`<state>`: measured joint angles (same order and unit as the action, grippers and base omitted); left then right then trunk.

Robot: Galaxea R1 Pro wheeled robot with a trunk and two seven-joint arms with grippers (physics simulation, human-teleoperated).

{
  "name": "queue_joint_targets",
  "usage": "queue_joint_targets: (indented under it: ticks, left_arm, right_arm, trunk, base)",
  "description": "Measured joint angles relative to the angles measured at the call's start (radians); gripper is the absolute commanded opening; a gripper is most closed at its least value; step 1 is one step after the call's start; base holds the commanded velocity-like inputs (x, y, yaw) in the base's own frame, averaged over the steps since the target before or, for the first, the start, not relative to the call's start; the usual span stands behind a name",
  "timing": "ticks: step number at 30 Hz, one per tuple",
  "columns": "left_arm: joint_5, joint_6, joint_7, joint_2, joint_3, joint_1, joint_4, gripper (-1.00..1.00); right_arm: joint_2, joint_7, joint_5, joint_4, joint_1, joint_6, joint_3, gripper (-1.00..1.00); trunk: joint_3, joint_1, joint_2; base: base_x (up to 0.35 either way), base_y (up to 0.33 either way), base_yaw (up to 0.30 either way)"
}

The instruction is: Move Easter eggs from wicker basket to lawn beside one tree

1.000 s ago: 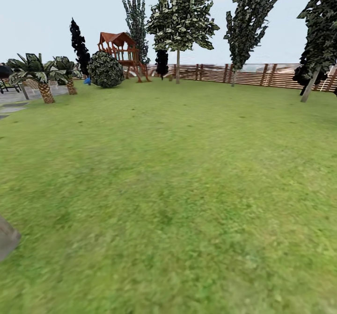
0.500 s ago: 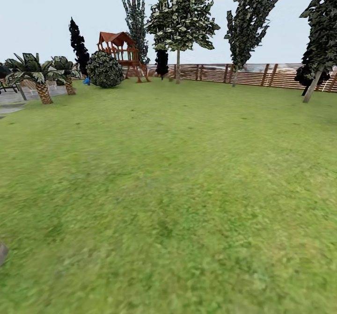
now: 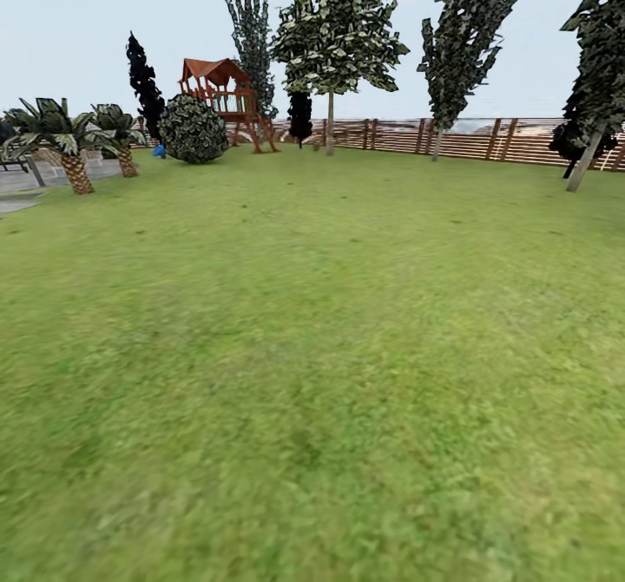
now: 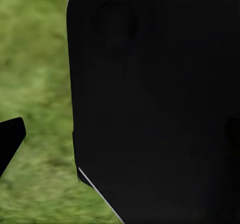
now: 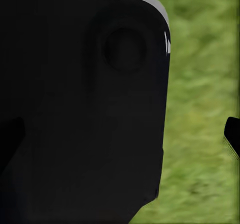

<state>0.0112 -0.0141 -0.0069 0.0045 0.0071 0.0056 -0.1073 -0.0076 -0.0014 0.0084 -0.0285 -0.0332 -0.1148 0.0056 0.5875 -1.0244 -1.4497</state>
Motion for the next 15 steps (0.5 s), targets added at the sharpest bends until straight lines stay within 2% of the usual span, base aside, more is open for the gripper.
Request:
queue_joint_targets:
  ticks: [15]
  left_arm:
    - [0.000, 0.000, 0.000, 0.000, 0.000, 0.000, 0.000, 1.00]
  right_arm:
    - [0.000, 0.000, 0.000, 0.000, 0.000, 0.000, 0.000, 1.00]
  trunk:
    - [0.000, 0.000, 0.000]
  base:
    - [0.327, 0.000, 0.000]
